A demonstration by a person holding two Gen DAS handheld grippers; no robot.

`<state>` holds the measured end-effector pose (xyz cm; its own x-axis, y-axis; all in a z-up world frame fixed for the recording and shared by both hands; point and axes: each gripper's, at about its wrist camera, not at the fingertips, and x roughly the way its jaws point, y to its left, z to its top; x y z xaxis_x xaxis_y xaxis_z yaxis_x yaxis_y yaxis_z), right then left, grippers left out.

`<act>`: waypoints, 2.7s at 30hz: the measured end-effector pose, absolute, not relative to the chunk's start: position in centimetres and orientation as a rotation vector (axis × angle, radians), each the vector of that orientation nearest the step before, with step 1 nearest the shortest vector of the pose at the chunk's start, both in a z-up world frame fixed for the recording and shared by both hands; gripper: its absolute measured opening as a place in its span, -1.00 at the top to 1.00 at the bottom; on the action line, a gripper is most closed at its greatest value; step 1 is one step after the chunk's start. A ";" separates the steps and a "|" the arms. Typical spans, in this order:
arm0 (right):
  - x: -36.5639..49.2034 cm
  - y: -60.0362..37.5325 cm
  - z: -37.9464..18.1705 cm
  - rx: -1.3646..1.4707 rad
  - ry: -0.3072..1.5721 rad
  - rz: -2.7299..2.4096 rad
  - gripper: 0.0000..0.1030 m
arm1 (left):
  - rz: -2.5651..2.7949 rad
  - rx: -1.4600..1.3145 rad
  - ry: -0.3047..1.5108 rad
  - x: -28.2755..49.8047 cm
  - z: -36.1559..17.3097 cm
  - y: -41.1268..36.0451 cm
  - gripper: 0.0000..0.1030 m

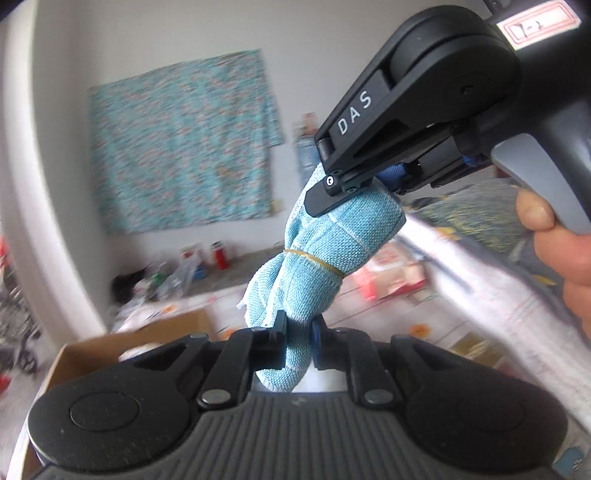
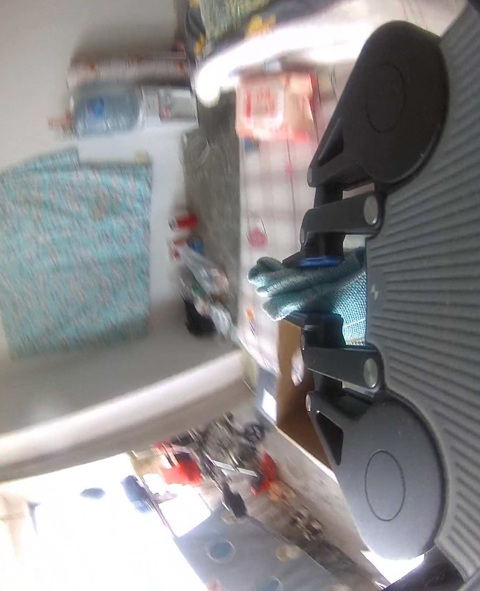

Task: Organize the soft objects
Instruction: 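Lift the blue towel bundle with the right tool and carry it into the box, then open the right tool and release the towel bundle in the box, then move the right tool back over the bed toward the white bottle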

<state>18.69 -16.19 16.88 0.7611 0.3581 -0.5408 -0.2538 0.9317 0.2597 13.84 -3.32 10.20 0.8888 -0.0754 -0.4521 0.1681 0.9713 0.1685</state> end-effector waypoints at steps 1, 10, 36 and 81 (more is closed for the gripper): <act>19.1 -14.1 16.8 0.167 0.642 0.373 0.60 | -0.092 0.194 0.471 13.4 10.3 -1.6 0.74; 23.7 5.8 12.9 0.132 0.890 0.697 0.60 | 0.233 0.138 0.596 10.5 8.2 11.7 0.74; 33.1 22.7 -2.1 -0.032 1.178 0.788 0.44 | 0.273 -0.038 0.841 11.4 2.6 20.7 0.06; 5.1 -30.8 1.1 0.260 0.756 -0.060 -0.53 | -0.536 -0.021 0.521 7.1 3.0 -8.0 -0.99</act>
